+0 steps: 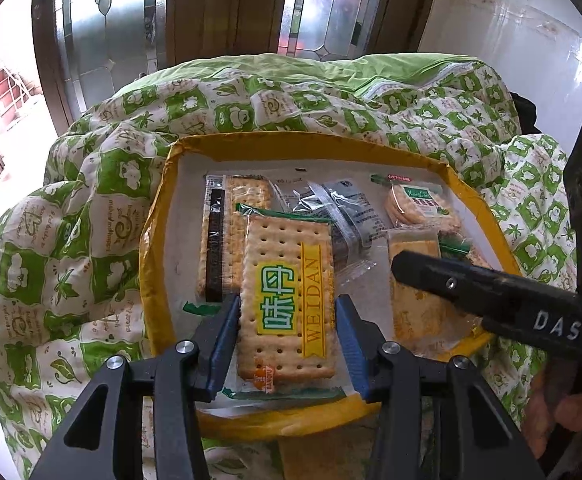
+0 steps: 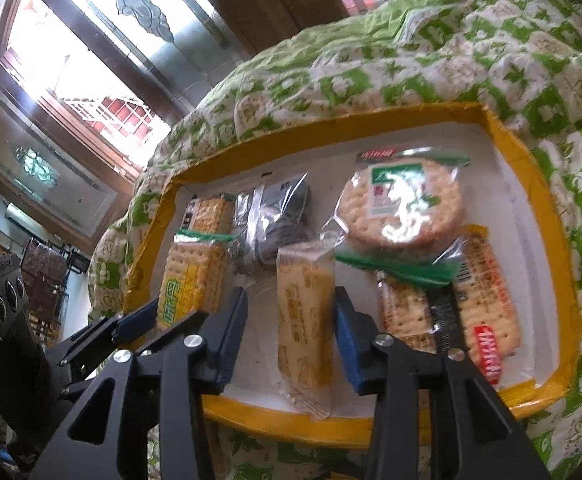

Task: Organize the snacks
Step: 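Lower both packs into the tray and open both tools, then withdraw both tools from the tray toward the remaining tan pack and dark green pack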

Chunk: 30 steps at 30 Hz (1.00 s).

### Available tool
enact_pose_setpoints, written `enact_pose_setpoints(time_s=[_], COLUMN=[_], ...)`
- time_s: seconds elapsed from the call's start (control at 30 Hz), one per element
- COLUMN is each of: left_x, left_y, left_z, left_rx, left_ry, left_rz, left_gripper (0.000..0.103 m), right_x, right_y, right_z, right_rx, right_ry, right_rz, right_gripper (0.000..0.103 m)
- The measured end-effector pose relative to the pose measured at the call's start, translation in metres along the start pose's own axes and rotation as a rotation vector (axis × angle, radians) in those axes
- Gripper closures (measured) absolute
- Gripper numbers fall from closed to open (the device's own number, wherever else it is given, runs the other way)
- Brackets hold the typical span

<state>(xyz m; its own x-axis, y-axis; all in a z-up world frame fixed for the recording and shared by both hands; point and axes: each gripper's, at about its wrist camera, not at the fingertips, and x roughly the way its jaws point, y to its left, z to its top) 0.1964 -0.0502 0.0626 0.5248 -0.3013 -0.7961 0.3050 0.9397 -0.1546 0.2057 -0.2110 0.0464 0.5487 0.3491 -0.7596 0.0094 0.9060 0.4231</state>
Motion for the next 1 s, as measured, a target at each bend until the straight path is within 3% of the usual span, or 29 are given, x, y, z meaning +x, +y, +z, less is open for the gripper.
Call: enact_pose_setpoints(time_s=[0.23,0.4,0.53,1.0], left_x=[-0.007,-0.014,-0.022,-0.071], left_y=[-0.002,-0.006,-0.009,-0.035], left_z=[-0.003,-0.005,-0.008,-0.030], left_rx=[0.000,0.005,0.000,0.066], left_ry=[-0.012,-0.016,-0.025,-0.102], left_rz=[-0.003,0.003,-0.003,0.032], left_gripper=[0.040,0.039,0.033,0.019], right_x=[-0.016,-0.029,-0.042,-0.085], right_y=[0.002,0.003,0.006,-0.001], right_z=[0.002,-0.001,-0.007,-0.033], right_rx=[-0.007,-0.005,-0.014,0.028], right_ry=[-0.044,-0.066,-0.094,-0.153], right_rz=[-0.001,0.005,-0.016,-0.070], right_gripper=[0.061,0.061,0.051,0.038])
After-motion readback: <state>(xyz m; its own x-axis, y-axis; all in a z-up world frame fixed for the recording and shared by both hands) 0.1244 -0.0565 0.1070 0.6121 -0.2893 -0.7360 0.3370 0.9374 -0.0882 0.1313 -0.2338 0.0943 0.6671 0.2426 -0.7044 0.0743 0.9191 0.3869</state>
